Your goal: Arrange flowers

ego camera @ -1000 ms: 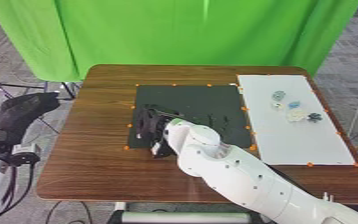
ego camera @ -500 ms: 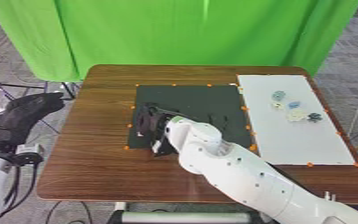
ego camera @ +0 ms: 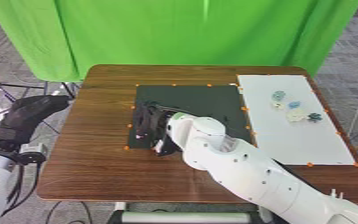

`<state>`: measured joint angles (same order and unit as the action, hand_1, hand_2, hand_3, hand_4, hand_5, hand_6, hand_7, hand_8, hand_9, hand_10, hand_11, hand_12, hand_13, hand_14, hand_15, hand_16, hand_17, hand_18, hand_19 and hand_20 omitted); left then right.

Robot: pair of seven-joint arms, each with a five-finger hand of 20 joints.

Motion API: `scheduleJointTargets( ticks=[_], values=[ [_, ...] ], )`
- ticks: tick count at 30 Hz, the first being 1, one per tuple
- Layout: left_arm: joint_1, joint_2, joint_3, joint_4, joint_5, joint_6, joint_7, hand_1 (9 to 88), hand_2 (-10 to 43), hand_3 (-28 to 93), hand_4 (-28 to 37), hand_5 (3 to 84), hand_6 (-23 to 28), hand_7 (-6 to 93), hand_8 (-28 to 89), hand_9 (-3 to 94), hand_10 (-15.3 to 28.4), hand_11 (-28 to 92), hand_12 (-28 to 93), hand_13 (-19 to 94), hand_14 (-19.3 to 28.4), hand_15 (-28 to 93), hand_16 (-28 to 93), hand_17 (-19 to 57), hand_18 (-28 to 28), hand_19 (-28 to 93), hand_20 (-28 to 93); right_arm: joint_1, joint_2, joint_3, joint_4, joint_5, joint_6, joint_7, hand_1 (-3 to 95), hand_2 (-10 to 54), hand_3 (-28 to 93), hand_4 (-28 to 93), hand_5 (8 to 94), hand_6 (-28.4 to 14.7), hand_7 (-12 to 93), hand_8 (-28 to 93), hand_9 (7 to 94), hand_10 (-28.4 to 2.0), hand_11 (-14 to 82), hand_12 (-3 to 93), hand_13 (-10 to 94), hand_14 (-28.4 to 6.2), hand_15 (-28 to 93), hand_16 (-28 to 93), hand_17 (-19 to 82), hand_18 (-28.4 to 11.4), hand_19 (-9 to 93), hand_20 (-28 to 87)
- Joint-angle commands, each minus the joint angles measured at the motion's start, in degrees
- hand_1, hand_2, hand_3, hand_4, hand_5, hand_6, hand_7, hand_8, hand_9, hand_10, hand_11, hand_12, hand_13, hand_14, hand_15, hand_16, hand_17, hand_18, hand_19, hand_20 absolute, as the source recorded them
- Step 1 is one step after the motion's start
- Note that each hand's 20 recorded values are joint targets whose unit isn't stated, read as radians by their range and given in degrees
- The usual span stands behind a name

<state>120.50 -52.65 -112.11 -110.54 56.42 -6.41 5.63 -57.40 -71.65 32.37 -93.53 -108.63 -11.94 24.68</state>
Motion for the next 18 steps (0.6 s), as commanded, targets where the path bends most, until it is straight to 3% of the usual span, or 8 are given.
scheduleJointTargets(
  ticks=[1, 9, 15, 16, 18],
  values=[
    [0.3, -0.09, -0.14, 0.0, 0.17, -0.5, -0.16, 34.8, -7.0, 60, -14.3, 58.8, -3.3, 17.2, -9, 48.1, 13.3, 21, 12, 36, 17.7, 19, 3, 3.4, 14.4, 8, 19, 1.7, 1.3, -0.1, -1.1, -5.1, 1.7, -0.2, 54.3, -9.5, 57, -16, 65.7, 1.0, 17, 9, 64.2, -16.3, 16.9, 23.8, 90, -1.3, 56, 32, 62, -10.9, 93, 47],
    [1.0, -0.85, -0.72, -0.32, 0.21, -0.38, -0.16, 34.8, -7.0, 60, -14.2, 58.7, -3.1, 17.0, -9, 48.2, 13.4, 21, 12, 36, 17.7, 19, 3, 3.4, 14.4, 8, 19, 1.5, 7.6, 4.9, -7.1, -10.5, 6.6, -0.3, 52.3, -9.5, 60, -18, 65.0, 1.6, 18, 6, 62.0, -16.3, 14.8, 23.3, 89, -1.5, 56, 32, 61, -11.5, 93, 48],
    [3.3, -2.4, -2.36, -1.19, 0.21, 0.61, 0.5, 34.7, -7.1, 60, -14.1, 58.5, -3.0, 16.9, -9, 48.2, 13.4, 21, 12, 36, 17.7, 19, 3, 3.4, 14.4, 8, 19, -5.8, 16.8, 18.1, -13.2, -13.0, 10.5, 2.7, 45.2, -9.5, 64, -19, 64.8, 2.6, 19, -7, 61.4, -16.2, 13.2, 22.8, 88, -2.0, 57, 31, 60, -12.7, 93, 49],
    [2.9, -2.38, -2.18, -0.88, 0.23, 0.35, 0.38, 34.8, -7.1, 60, -14.1, 58.5, -3.0, 16.8, -9, 48.2, 13.3, 21, 12, 36, 17.7, 19, 3, 3.4, 14.4, 8, 19, -7.6, 18.7, 20.4, -14.1, -13.4, 11.1, 3.8, 43.9, -9.5, 64, -19, 64.9, 2.8, 18, -7, 61.5, -16.2, 13.0, 22.5, 88, -2.1, 57, 31, 60, -12.7, 93, 49],
    [3.4, -2.58, -2.54, -1.08, 0.14, 0.48, 0.19, 34.8, -7.1, 60, -14.2, 58.4, -2.9, 16.9, -9, 48.2, 13.3, 21, 12, 36, 17.7, 19, 3, 3.4, 14.4, 8, 19, -11.8, 21.4, 25.7, -15.2, -13.9, 11.0, 4.9, 42.2, -9.5, 64, -20, 65.0, 2.9, 18, -7, 61.8, -16.3, 12.5, 22.1, 88, -2.2, 58, 30, 60, -13.0, 93, 50]
  ],
)
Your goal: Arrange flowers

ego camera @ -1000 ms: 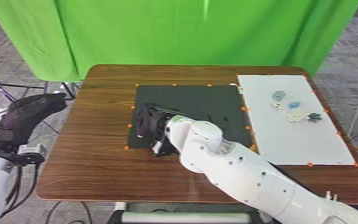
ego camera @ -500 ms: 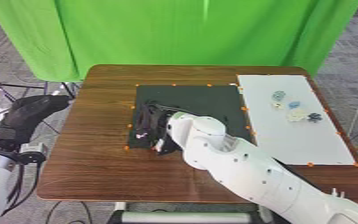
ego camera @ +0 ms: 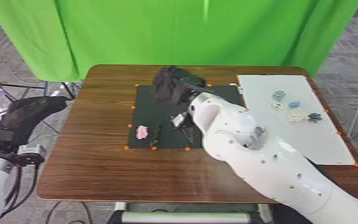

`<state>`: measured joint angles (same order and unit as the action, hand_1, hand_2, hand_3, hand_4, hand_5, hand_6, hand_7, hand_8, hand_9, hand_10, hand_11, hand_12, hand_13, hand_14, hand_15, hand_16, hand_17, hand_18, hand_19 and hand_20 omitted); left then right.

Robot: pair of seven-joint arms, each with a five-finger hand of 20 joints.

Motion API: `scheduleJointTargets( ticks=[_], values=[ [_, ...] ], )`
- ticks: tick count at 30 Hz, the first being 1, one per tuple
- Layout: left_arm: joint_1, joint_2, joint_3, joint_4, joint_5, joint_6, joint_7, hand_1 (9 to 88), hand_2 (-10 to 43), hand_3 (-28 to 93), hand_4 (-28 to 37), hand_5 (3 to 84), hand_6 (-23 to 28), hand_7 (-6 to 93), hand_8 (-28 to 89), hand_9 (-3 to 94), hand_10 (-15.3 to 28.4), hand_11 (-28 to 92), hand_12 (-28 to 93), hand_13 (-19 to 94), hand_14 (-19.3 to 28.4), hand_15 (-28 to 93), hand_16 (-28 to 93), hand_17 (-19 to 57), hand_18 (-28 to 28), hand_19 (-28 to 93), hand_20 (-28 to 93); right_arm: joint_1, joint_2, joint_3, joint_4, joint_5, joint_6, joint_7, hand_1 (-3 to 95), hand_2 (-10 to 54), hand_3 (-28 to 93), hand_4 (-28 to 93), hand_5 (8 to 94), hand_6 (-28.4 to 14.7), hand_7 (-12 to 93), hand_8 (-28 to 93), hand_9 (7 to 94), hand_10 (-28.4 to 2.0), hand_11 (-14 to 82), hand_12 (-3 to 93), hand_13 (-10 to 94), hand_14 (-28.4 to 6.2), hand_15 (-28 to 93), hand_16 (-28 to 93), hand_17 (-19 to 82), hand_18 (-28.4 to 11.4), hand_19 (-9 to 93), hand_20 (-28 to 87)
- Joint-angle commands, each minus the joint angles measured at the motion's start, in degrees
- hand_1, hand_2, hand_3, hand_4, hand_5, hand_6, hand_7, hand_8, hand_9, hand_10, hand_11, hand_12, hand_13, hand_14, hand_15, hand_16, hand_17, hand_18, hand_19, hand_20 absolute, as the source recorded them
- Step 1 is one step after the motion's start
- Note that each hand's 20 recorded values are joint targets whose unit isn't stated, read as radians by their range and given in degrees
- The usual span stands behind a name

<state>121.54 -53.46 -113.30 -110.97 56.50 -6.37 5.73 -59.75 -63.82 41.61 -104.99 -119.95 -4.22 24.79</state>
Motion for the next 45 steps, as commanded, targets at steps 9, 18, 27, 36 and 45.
scheduleJointTargets(
  ticks=[9, 18, 27, 36, 45],
  values=[
    [1.6, -2.29, -1.3, -0.39, -0.06, -0.13, -0.49, 34.8, -7.1, 60, -14.1, 58.2, -2.9, 16.9, -9, 48.2, 13.4, 21, 12, 36, 17.7, 19, 3, 3.4, 14.4, 8, 19, -22.7, 17.6, 32.0, -3.3, -4.8, 3.5, 11.6, 40.2, -9.5, 63, -21, 65.0, 2.5, 17, -6, 63.8, -16.5, 10.8, 21.7, 89, -2.4, 58, 30, 60, -13.7, 93, 52],
    [0.4, -2.48, 0.21, -0.1, 0.48, -0.59, -0.58, 34.6, -7.2, 60, -14.1, 56.8, -2.4, 16.5, -8, 47.7, 13.1, 21, 12, 36, 17.7, 19, 3, 3.3, 14.4, 8, 19, -26.8, 17.4, 33.8, 0.7, -5.0, 1.0, 12.8, 41.2, -9.5, 63, -21, 64.9, 2.4, 17, -6, 65.0, -16.2, 11.4, 21.7, 89, -2.3, 59, 30, 60, -13.7, 93, 54],
    [0.6, -2.61, -0.06, 0.13, 0.41, -1.01, -0.7, 34.5, -7.1, 60, -14.3, 56.7, -2.3, 16.5, -8, 47.7, 13.1, 20, 12, 35, 17.7, 19, 3, 3.3, 14.5, 8, 19, -30.3, 17.8, 37.2, 1.7, -5.1, -4.4, 14.3, 38.0, -9.5, 63, -21, 60.9, 3.2, 14, -7, 55.3, -16.1, 7.7, 21.3, 86, -3.0, 59, 30, 58, -14.4, 93, 53],
    [1.4, -2.96, -0.64, -0.27, 0.35, -1.26, -0.79, 34.5, -7.1, 60, -14.1, 56.7, -2.3, 16.5, -8, 47.7, 13.1, 20, 12, 35, 17.8, 19, 3, 3.2, 14.5, 8, 19, -33.4, 18.5, 40.0, 0.8, -3.3, -8.9, 14.4, 35.0, -9.5, 64, -20, 54.5, 1.0, 11, -5, 50.3, -16.9, 6.9, 21.0, 84, -3.8, 59, 29, 55, -15.5, 93, 50],
    [1.0, -3.14, -0.34, -0.21, 0.45, -1.42, -0.67, 34.4, -7.2, 60, -14.1, 56.5, -2.1, 16.3, -8, 47.6, 13.1, 20, 12, 36, 17.7, 19, 3, 3.2, 14.5, 8, 19, -33.3, 17.6, 37.9, 2.3, -2.1, -8.2, 13.2, 47.4, -9.5, 65, -22, 54.3, 1.9, 14, -5, 51.7, -15.6, 7.3, 21.8, 84, -2.9, 60, 27, 55, -14.6, 93, 49]
  ],
)
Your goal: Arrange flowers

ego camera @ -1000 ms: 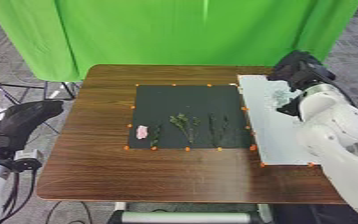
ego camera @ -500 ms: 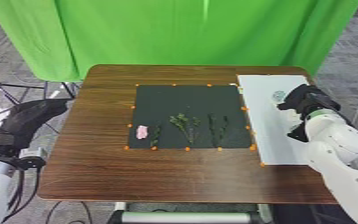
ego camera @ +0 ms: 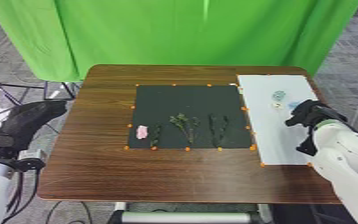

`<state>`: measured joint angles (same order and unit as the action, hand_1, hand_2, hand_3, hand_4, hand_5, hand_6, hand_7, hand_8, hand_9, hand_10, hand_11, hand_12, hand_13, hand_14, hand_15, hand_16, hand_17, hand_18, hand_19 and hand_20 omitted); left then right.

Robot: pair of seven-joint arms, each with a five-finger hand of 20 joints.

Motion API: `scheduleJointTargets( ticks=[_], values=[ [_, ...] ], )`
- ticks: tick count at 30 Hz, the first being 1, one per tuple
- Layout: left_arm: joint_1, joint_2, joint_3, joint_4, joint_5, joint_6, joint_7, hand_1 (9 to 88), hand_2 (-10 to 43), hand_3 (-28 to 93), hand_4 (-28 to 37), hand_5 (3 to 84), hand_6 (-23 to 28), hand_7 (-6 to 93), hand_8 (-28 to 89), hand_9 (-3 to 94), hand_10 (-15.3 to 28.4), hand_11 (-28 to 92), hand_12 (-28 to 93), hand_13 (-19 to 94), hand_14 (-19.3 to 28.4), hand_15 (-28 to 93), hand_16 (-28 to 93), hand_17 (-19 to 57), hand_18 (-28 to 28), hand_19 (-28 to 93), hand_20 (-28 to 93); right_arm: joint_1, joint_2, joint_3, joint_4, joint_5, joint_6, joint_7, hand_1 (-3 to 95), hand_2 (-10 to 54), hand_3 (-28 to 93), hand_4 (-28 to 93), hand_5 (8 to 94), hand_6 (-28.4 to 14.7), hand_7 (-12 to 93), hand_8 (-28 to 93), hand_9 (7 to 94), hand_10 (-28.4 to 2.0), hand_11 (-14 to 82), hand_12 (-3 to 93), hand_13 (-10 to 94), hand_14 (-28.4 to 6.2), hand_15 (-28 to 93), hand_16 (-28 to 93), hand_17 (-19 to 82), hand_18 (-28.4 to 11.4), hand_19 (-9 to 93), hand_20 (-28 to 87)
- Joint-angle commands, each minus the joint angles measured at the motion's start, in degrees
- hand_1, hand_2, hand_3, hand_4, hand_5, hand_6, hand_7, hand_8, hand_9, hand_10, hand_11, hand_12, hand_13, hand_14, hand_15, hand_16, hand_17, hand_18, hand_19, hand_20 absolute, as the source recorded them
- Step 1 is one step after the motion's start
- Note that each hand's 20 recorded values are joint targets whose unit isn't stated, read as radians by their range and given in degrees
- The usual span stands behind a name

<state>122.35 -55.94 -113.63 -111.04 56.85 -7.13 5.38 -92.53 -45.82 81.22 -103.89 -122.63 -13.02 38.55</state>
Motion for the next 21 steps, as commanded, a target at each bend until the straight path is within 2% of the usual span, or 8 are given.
scheduleJointTargets(
  ticks=[1, 6, 8, 9, 11, 14, 21],
  values=[
    [-0.3, -0.51, 0.27, 0.1, 0.04, -0.81, -0.26, 34.4, -7.2, 60, -14.2, 56.5, -2.1, 16.2, -8, 47.6, 13.0, 20, 12, 36, 17.7, 19, 3, 3.2, 14.5, 8, 19, -0.8, -0.4, -2.0, 1.3, 0.6, 1.8, -0.2, 48.5, -9.5, 66, -22, 54.7, 2.1, 14, -5, 52.0, -15.5, 7.4, 21.8, 85, -2.6, 60, 27, 56, -14.4, 93, 49],
    [-0.1, -0.67, 0.06, -0.04, 0.04, -0.77, -0.39, 34.4, -7.1, 60, -14.2, 56.4, -2.0, 16.2, -8, 47.6, 13.0, 20, 12, 36, 17.7, 19, 3, 3.2, 14.5, 8, 19, -1.4, -0.8, -3.2, 2.3, 0.4, 6.9, -1.0, 58.8, -9.5, 66, -23, 59.7, 3.5, 18, -7, 57.1, -14.1, 9.4, 21.9, 87, -1.1, 59, 27, 58, -12.8, 93, 49],
    [-0.1, -0.64, 0.04, -0.05, 0.08, -0.81, -0.56, 34.4, -7.2, 60, -14.2, 56.3, -1.9, 16.2, -8, 47.6, 13.0, 20, 12, 35, 17.7, 19, 3, 3.2, 14.5, 8, 19, -1.5, -0.7, -4.1, 2.9, 0.4, 10.7, -1.1, 62.1, -9.5, 65, -22, 62.7, 3.2, 18, -7, 60.6, -13.4, 10.9, 21.4, 88, -0.6, 59, 27, 59, -12.0, 93, 50],
    [-0.1, -0.65, -0.02, -0.11, -0.04, -0.82, -0.59, 34.4, -7.2, 60, -14.1, 56.1, -1.8, 16.1, -8, 47.5, 13.0, 20, 12, 35, 17.7, 19, 3, 3.2, 14.5, 8, 19, -1.4, -0.6, -4.9, 3.4, 0.0, 13.8, -1.2, 64.0, -9.5, 62, -21, 64.4, 2.5, 18, 0, 62.4, -13.3, 11.4, 21.0, 89, -0.5, 59, 28, 60, -11.9, 93, 50],
    [0.1, -0.73, -0.18, -0.24, -0.14, -0.89, -0.83, 34.4, -7.2, 60, -14.2, 55.6, -1.6, 16.0, -8, 47.5, 13.0, 20, 12, 35, 17.7, 19, 3, 3.2, 14.5, 8, 19, -1.3, -0.5, -6.0, 3.9, -0.1, 17.9, -1.5, 72.0, -9.5, 49, -16, 71.7, 0.0, 15, 12, 72.0, -12.6, 5.9, 29.4, 92, -0.1, 57, 29, 62, -11.4, 93, 51],
    [0.2, -0.88, -0.34, -0.31, -0.23, -0.84, -0.81, 34.2, -7.2, 60, -14.1, 53.5, -0.1, 15.9, -8, 47.4, 13.0, 21, 12, 35, 17.8, 19, 3, 3.1, 14.5, 8, 19, -0.7, -0.2, -7.6, 4.5, -0.9, 22.4, -2.0, 73.8, -9.5, 46, -14, 79.6, -0.7, 15, 14, 80.8, -12.5, 3.6, 32.3, 93, 0.2, 57, 29, 63, -11.2, 93, 52],
    [0.6, -0.96, -0.47, -0.6, -0.29, -0.68, -0.81, 33.7, -7.3, 61, -14.3, 51.5, 1.5, 15.3, -7, 46.6, 13.5, 20, 12, 35, 18.1, 19, 3, 3.1, 14.6, 9, 18, 1.2, 1.5, -10.4, 4.1, -3.7, 31.4, -2.8, 73.8, -9.5, 47, -15, 83.5, -1.0, 15, 13, 84.7, -11.3, 5.0, 34.1, 94, 0.2, 58, 30, 65, -10.8, 93, 53]
  ],
)
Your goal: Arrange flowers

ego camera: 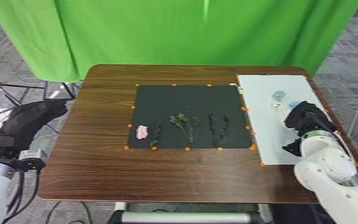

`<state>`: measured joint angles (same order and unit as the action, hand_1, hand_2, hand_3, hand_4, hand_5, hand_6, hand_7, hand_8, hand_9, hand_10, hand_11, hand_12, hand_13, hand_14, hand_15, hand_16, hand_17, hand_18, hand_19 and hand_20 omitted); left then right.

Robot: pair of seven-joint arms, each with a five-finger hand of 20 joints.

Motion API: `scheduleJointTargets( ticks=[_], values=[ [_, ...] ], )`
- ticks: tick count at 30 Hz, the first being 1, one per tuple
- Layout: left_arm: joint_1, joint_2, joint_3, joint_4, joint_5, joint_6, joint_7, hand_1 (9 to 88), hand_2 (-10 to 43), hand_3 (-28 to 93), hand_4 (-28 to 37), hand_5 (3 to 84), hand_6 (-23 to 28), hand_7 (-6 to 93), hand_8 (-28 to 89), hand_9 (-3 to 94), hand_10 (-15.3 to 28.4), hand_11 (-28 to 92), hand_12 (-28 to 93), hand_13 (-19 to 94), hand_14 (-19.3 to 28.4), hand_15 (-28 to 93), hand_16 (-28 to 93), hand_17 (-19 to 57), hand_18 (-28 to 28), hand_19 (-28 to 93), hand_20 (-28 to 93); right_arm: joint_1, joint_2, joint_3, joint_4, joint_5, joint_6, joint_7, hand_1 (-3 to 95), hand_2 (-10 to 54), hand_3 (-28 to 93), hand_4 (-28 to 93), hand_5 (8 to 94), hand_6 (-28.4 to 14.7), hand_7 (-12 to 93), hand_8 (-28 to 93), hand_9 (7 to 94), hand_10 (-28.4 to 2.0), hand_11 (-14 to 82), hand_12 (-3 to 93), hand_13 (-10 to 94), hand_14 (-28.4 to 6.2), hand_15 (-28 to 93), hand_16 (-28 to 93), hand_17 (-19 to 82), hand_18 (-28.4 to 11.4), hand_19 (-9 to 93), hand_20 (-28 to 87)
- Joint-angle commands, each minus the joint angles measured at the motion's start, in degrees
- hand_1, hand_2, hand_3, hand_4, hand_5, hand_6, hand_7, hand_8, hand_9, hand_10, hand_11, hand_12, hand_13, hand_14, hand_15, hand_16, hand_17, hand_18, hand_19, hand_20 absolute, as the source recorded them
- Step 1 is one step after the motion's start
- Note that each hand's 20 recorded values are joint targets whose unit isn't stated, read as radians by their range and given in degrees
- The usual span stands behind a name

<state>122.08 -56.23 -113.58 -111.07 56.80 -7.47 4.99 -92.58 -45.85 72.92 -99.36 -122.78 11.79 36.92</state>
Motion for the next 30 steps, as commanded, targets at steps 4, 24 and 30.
scheduleJointTargets(
  ticks=[4, 24, 30],
  values=[
    [0.5, -0.45, -0.46, -0.44, -0.28, -0.5, -0.56, 33.6, -7.3, 61, -14.3, 51.3, 2.3, 15.1, -7, 46.6, 13.4, 20, 12, 35, 18.1, 19, 3, 3.1, 14.6, 8, 18, 1.3, 3.2, -1.4, -3.9, -4.2, 7.7, -1.5, 73.3, -9.5, 48, -15, 84.5, -1.0, 14, 12, 85.6, -11.1, 5.3, 35.8, 94, 0.4, 59, 31, 65, -10.6, 93, 55],
    [1.5, -0.02, -1.55, -1.28, -0.73, -0.06, -0.9, 33.1, -7.7, 61, -14.4, 50.9, 2.9, 14.8, -7, 46.5, 13.6, 20, 12, 35, 18.0, 19, 3, 3.0, 14.6, 8, 18, 33.7, -10.1, -24.0, -3.1, 27.5, -2.8, -10.6, 72.4, -9.5, 49, -14, 84.4, -0.9, 16, 11, 85.5, -11.4, 4.9, 36.3, 94, 0.6, 60, 31, 66, -10.5, 93, 57],
    [0.3, 0.68, -0.4, -0.67, -0.71, -0.47, -1.21, 33.2, -7.6, 61, -14.5, 50.8, 2.9, 14.9, -7, 46.5, 13.6, 20, 12, 35, 18.0, 19, 3, 3.0, 14.6, 8, 18, 37.9, -19.1, -28.6, 3.9, 33.5, -5.6, -9.3, 72.3, -9.5, 50, -14, 84.4, -1.0, 16, 11, 85.6, -11.5, 5.0, 36.4, 94, 0.6, 60, 31, 66, -10.6, 93, 57]
  ],
)
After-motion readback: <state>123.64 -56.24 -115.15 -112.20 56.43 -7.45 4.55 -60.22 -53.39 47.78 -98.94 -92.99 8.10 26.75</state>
